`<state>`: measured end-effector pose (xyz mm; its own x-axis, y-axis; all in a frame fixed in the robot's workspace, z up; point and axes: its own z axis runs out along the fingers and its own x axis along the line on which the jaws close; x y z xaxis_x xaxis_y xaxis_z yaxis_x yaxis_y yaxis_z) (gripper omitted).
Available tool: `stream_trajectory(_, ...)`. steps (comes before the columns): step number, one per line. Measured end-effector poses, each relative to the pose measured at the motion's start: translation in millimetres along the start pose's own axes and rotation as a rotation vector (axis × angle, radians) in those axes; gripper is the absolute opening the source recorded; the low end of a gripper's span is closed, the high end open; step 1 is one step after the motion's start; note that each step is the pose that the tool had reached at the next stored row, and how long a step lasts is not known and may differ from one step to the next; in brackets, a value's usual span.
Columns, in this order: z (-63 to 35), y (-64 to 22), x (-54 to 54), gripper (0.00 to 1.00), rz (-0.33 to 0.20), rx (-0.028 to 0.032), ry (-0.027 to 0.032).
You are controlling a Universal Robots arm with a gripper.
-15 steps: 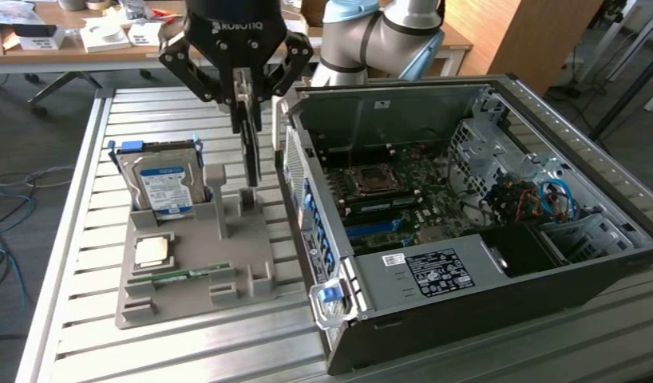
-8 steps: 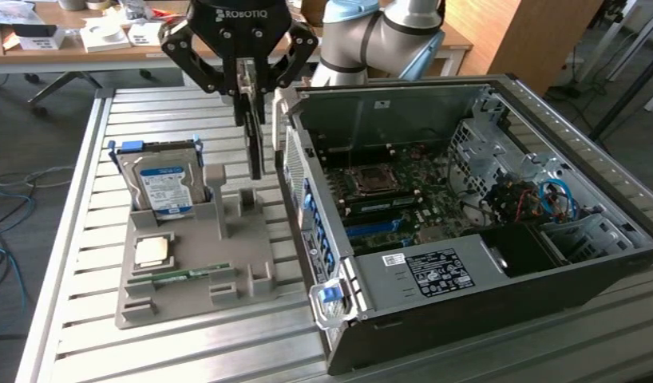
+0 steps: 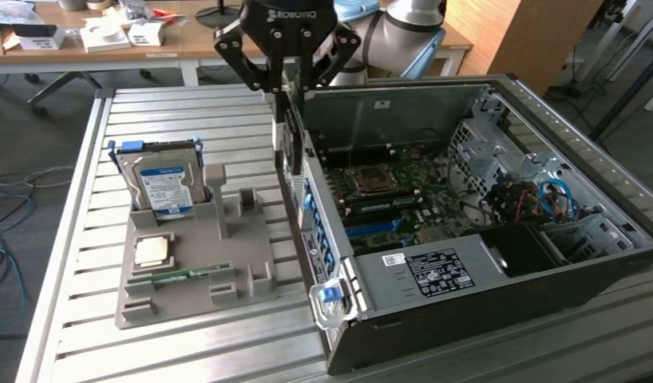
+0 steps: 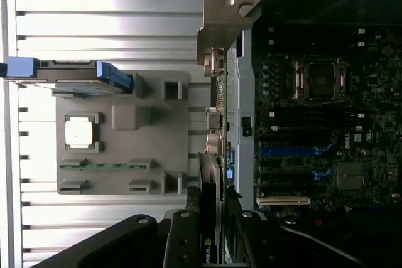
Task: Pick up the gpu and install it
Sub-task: 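Pick up the gpu and move the gpu toward the slot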
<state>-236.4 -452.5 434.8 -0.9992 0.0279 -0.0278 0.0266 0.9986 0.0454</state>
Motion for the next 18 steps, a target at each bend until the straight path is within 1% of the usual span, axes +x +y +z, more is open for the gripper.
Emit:
stream_trajectory(7,0.8,0.7,-26.9,0.26,0.000,0.0001,0.0001)
stream_trajectory(18,2.5,2.1,-76.2,0.26,0.000,-0.0003,0.0000)
